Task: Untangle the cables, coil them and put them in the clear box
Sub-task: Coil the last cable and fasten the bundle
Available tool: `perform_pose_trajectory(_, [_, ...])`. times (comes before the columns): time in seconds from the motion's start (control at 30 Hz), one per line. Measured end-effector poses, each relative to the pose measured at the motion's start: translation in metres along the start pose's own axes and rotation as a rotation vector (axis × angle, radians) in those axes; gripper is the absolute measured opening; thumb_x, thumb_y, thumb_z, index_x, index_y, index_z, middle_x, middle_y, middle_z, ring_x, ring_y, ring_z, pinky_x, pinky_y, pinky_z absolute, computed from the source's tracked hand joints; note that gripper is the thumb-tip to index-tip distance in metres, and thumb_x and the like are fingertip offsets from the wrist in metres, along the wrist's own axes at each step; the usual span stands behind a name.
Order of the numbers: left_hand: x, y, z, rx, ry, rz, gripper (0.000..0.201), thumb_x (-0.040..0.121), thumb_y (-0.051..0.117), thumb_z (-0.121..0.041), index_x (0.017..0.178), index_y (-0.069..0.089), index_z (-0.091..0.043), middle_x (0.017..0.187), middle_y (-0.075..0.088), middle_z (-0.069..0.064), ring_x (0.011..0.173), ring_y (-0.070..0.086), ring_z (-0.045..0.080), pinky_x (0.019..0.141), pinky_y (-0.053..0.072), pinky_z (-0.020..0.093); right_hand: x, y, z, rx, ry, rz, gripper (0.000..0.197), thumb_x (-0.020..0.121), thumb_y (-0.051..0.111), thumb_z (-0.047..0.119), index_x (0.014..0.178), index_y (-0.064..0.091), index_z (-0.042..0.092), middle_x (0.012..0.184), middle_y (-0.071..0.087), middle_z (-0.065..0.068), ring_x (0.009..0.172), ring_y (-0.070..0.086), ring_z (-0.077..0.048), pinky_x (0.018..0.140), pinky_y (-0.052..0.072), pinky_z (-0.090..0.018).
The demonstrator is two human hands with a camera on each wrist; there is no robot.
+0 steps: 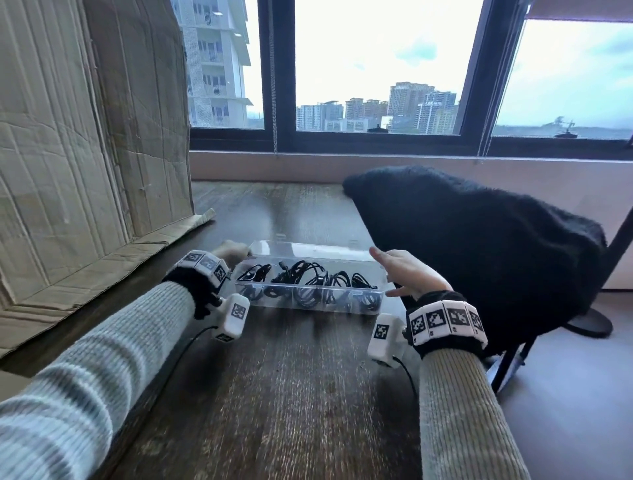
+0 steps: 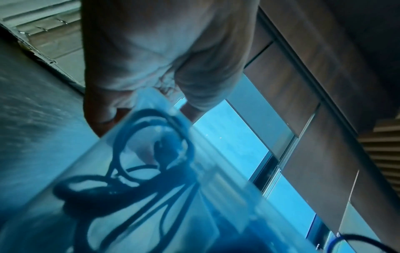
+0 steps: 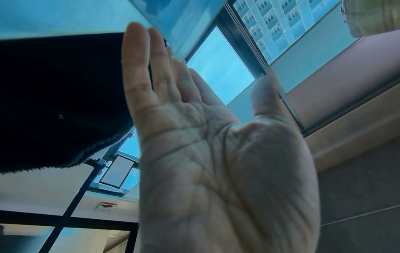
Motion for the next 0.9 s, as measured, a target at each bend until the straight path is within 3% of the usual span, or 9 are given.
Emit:
perform_pose_trajectory(0.07, [-0.015,0.0,-0.001,-0.345,-0.015,0.073,0.027,0.096,0.035,-0.009,0.076,0.053,-0.004,0.075,0.054,0.01,0.056,0.054,0.016,0.05,0.04,0.025,0.0,-0.003,0.001,0.074,-0.007,-0.016,0.058,0.095,0.043,0.053,0.125,0.05,0.004,0.117,0.054,-0.009,0.101,0.055,-0.023,0.071,0.05,-0.035])
perform_pose_trajectory(0.17, [-0.036,-0.009,-0.005,-0.726,0.054,0.056,0.019,0.094,0.033,-0.017,0.091,0.052,-0.015,0.099,0.06,0.003,0.086,0.059,0.019,0.074,0.042,0.031,0.002,-0.006,-0.003,0.175,0.015,-0.027,0.063,0.094,0.043,0.057,0.128,0.048,0.004,0.125,0.055,-0.013,0.105,0.056,-0.026,0.07,0.047,-0.034])
perform_pose_trajectory(0.23, [-0.048,-0.019,-0.011,-0.792,0.188,-0.001,0.023,0.094,0.034,-0.023,0.092,0.056,-0.019,0.105,0.065,-0.001,0.096,0.06,0.02,0.089,0.039,0.036,0.001,-0.004,-0.004,0.173,0.01,-0.015,0.063,0.093,0.042,0.059,0.13,0.046,0.008,0.128,0.054,-0.01,0.103,0.058,-0.026,0.072,0.048,-0.035])
perform_pose_trajectory(0.3, [-0.063,-0.023,-0.02,-0.709,0.322,0.017,0.029,0.095,0.037,-0.031,0.087,0.063,-0.019,0.097,0.071,-0.004,0.09,0.064,0.015,0.088,0.037,0.033,-0.003,-0.004,-0.003,0.14,-0.019,0.013,0.059,0.095,0.04,0.057,0.139,0.04,0.018,0.133,0.05,-0.001,0.104,0.057,-0.025,0.081,0.048,-0.037])
perform_pose_trajectory(0.4, [-0.085,-0.013,-0.026,-0.249,0.508,0.12,0.019,0.091,0.057,-0.039,0.092,0.07,-0.025,0.099,0.071,-0.007,0.096,0.066,0.013,0.09,0.047,0.035,-0.011,-0.007,0.003,0.066,-0.065,0.056,0.054,0.096,0.041,0.055,0.145,0.032,0.035,0.137,0.049,0.004,0.112,0.054,-0.027,0.093,0.045,-0.042])
perform_pose_trajectory(0.53, [-0.102,0.003,-0.025,0.367,0.589,0.018,0.047,0.078,0.066,-0.058,0.117,0.065,-0.033,0.12,0.064,-0.008,0.106,0.06,0.011,0.087,0.047,0.028,-0.027,0.002,0.014,-0.255,-0.105,0.105,0.049,0.092,0.049,0.055,0.136,0.05,0.034,0.126,0.054,0.007,0.112,0.05,-0.017,0.095,0.045,-0.037])
perform_pose_trajectory(0.7, [-0.119,0.033,-0.042,0.473,0.736,-0.04,0.054,0.082,0.063,-0.055,0.13,0.056,-0.032,0.135,0.055,-0.01,0.116,0.055,0.012,0.095,0.047,0.036,-0.041,0.025,0.023,-0.538,-0.181,0.011,0.045,0.091,0.056,0.05,0.129,0.06,0.027,0.138,0.055,0.002,0.122,0.054,-0.017,0.105,0.039,-0.027])
perform_pose_trajectory(0.83, [-0.124,0.048,-0.055,0.451,0.821,-0.044,0.044,0.082,0.069,-0.042,0.123,0.064,-0.025,0.129,0.06,-0.012,0.111,0.059,0.007,0.096,0.049,0.033,-0.048,0.037,0.028,-0.612,-0.18,0.026,0.041,0.09,0.065,0.031,0.13,0.06,0.021,0.14,0.054,0.001,0.119,0.056,-0.015,0.091,0.036,-0.017])
perform_pose_trajectory(0.9, [-0.12,0.048,-0.058,0.508,0.797,-0.029,0.044,0.079,0.071,-0.042,0.12,0.066,-0.025,0.127,0.061,-0.013,0.112,0.059,0.006,0.098,0.046,0.03,-0.048,0.039,0.032,-0.668,-0.166,0.071,0.044,0.089,0.066,0.035,0.13,0.06,0.02,0.139,0.054,0.003,0.119,0.056,-0.014,0.092,0.035,-0.017])
Point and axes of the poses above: each hand's wrist, its own x-axis towards the middle knuckle, its own y-axis out of the palm, z = x × y, the point moved 5 cm from there along x, towards the middle knuckle
